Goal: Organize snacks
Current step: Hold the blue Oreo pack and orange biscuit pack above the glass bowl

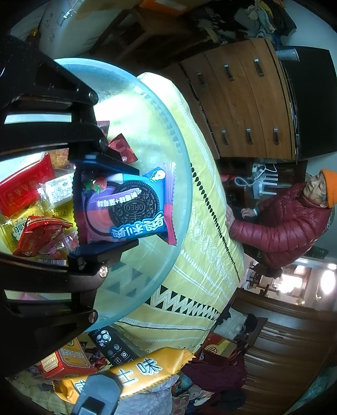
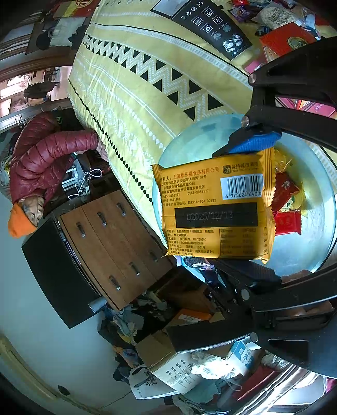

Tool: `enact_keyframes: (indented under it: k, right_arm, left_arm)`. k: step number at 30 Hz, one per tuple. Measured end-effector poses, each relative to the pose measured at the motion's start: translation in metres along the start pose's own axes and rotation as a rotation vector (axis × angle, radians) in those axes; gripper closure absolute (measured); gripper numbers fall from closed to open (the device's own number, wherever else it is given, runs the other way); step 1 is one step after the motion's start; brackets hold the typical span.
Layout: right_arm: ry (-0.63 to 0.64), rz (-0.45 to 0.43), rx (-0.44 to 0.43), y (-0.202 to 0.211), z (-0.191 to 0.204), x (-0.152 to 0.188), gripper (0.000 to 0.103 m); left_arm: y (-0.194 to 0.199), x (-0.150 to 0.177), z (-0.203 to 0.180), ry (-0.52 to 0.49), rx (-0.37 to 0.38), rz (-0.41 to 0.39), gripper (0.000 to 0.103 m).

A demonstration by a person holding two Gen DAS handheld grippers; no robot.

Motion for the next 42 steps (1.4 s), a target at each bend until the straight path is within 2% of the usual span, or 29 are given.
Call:
enact_keyframes:
  k: [42]
  right_arm:
    - [-0.059,0.019,-0.003,-0.007,-0.015,0.011,0.029]
  left_arm:
    - [-0.011,0.009,-0.001,-0.009,-0.027,0.023,0.057]
Point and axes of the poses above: each gripper's, at about its wrist camera, not at the fingertips, and y roughly against the way its jaws point, z to its left, x to its underside, the point moved 8 cm from there along -y, roughly the way its jaws point, and after that the axes turned 10 degrees about y, right-handed, at the moved point
